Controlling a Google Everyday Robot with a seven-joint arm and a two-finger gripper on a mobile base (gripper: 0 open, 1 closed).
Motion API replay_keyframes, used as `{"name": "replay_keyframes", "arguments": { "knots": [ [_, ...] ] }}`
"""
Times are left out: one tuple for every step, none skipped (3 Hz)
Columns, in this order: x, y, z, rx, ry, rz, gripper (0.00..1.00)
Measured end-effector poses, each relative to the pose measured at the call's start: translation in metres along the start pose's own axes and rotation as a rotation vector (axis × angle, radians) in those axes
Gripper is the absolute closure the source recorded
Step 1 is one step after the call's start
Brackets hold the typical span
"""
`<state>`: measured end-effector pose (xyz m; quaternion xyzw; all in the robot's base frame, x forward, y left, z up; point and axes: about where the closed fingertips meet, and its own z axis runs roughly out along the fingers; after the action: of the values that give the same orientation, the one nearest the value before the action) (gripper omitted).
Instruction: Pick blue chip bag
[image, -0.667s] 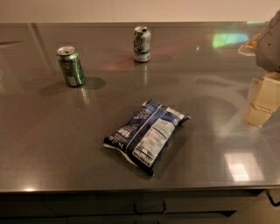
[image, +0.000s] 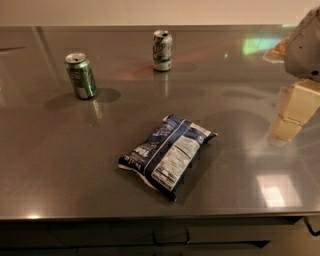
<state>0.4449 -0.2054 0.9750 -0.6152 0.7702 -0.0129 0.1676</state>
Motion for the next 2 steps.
{"name": "replay_keyframes", "arguments": {
  "knots": [
    [-0.025,-0.001,0.016,-0.056,-0.067,-0.074,0.0],
    [-0.051,-0.001,0.035,-0.092,-0.098,-0.165,0.0]
  ]
}}
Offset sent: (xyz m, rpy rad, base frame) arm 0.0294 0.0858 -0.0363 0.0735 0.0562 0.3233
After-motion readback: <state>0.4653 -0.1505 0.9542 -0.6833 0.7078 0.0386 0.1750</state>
